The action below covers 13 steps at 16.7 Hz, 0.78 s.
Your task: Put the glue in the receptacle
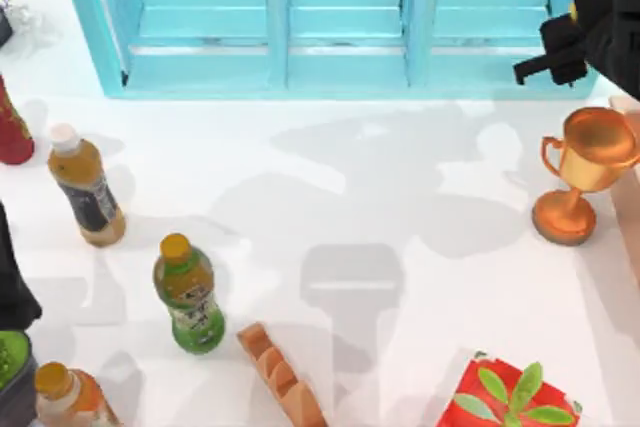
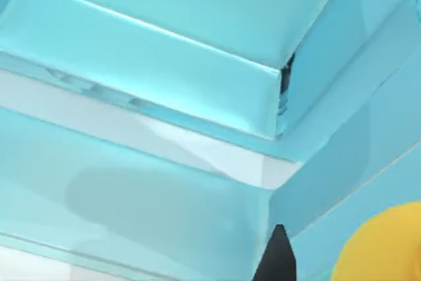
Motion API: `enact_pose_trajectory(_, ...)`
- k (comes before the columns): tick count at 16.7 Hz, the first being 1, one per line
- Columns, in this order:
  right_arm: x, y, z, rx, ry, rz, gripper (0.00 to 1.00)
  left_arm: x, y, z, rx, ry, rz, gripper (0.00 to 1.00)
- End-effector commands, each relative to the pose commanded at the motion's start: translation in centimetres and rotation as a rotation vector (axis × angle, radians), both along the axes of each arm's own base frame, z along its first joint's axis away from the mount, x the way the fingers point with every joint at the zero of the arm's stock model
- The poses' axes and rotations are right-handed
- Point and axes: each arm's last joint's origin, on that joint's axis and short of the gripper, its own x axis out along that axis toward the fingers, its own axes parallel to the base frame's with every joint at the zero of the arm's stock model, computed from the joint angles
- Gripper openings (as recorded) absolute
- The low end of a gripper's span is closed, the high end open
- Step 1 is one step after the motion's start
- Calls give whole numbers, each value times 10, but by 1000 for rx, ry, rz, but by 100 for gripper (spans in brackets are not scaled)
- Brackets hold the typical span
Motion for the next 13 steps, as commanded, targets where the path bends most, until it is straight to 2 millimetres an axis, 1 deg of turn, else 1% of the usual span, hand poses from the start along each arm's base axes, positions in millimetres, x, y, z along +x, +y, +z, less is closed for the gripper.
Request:
enact_pose_trajectory(1, 5, -27, 5, -51, 27, 36, 0, 0, 0, 0, 0, 0, 0, 100)
enact_pose_trajectory(3, 8, -78, 16, -153, 66, 118, 0, 0, 0, 0, 0, 0, 0, 100)
enact_pose_trajectory(5, 3, -120, 20, -237, 111, 196, 0, 0, 0, 0, 0, 0, 0, 100)
enact_pose_trajectory(7, -6, -153, 17, -289, 183, 271, 0, 0, 0, 0, 0, 0, 0, 100)
enact_pose_trajectory(9, -17, -179, 19, -308, 222, 339, 0, 0, 0, 0, 0, 0, 0, 100)
enact_pose_trajectory(13, -48, -234, 22, -283, 247, 435, 0, 0, 0, 0, 0, 0, 0, 100)
